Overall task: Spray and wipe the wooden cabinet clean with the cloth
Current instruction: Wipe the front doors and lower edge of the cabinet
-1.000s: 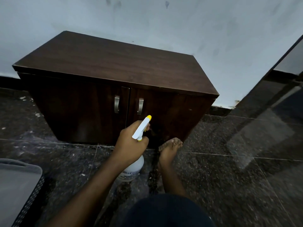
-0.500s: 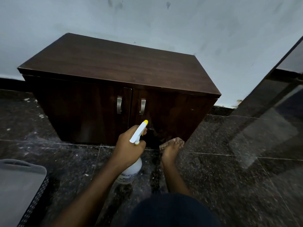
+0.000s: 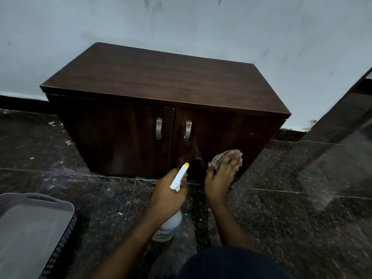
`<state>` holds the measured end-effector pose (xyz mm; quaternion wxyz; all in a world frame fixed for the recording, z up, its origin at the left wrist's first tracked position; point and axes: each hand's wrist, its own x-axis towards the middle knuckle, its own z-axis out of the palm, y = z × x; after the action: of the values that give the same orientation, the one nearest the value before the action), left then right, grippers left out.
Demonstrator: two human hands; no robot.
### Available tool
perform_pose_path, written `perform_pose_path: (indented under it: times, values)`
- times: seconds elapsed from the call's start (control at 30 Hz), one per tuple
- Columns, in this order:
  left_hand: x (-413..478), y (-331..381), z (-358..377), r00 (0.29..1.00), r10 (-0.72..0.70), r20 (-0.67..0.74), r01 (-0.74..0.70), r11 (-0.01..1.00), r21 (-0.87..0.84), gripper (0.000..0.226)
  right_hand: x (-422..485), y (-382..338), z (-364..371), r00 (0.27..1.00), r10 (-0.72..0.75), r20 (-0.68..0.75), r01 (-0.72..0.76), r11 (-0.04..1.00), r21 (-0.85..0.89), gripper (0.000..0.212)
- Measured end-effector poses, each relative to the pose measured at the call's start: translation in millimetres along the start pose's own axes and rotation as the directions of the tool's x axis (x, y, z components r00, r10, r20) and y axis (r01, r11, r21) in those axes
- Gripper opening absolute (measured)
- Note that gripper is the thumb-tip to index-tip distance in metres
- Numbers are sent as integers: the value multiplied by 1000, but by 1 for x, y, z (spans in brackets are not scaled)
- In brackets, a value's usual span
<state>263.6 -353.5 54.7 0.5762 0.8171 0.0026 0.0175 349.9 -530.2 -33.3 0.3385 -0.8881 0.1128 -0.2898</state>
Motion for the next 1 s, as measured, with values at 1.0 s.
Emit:
perform_pose_path:
  times: [1.0]
  values:
    - [5,-16,-25,997,20,-80,-26,997,-68,32,12,-8,8,452,-756,472,891,368,-264,86]
